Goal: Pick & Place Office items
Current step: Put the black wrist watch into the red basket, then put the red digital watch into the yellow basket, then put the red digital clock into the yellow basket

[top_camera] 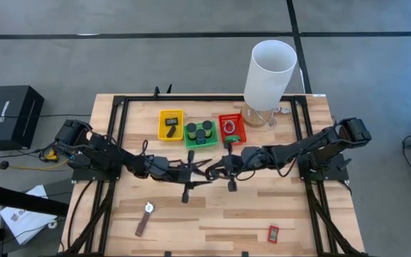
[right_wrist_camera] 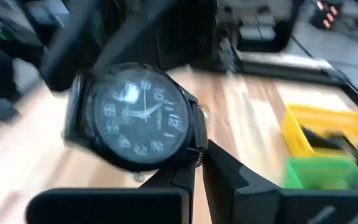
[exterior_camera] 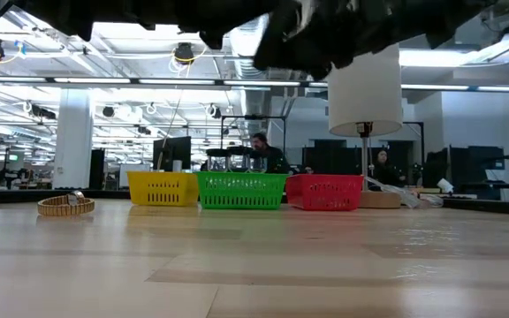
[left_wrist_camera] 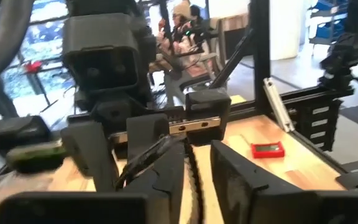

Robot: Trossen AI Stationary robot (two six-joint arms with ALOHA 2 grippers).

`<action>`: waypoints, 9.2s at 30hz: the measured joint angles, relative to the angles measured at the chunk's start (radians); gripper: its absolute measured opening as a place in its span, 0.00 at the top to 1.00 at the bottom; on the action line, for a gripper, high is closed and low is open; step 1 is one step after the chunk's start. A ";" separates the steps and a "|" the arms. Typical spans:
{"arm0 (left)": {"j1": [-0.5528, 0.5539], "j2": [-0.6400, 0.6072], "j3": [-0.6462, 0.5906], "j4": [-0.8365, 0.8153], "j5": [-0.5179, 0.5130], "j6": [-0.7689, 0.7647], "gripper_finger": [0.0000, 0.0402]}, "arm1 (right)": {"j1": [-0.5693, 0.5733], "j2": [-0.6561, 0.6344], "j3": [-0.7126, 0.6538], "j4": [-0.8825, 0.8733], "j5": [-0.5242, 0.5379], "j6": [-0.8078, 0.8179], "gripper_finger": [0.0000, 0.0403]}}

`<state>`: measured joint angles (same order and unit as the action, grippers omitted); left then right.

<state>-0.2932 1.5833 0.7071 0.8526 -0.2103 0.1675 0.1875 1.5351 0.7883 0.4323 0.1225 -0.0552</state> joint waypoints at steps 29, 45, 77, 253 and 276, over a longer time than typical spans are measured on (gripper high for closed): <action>0.014 0.001 -0.023 -0.007 -0.097 -0.069 0.70 | -0.224 0.020 -0.014 -0.585 0.665 0.090 0.96; 0.014 0.001 -0.023 -0.007 -0.097 -0.071 0.70 | -0.229 0.079 0.064 -0.659 0.668 0.035 0.88; 0.014 0.000 -0.033 -0.006 -0.096 -0.079 0.70 | 0.212 -0.203 0.219 -1.423 0.365 0.554 0.64; 0.014 0.000 -0.032 0.054 -0.095 -0.255 0.70 | 0.577 0.218 0.259 -1.058 -0.278 0.132 0.44; 0.014 0.000 -0.032 0.057 -0.095 -0.255 0.70 | 0.630 0.219 0.241 -1.086 -0.170 0.029 0.39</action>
<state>-0.2792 1.5837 0.6754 0.9093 -0.3058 -0.0872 0.8177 1.7541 1.0293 -0.6540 -0.0475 -0.0266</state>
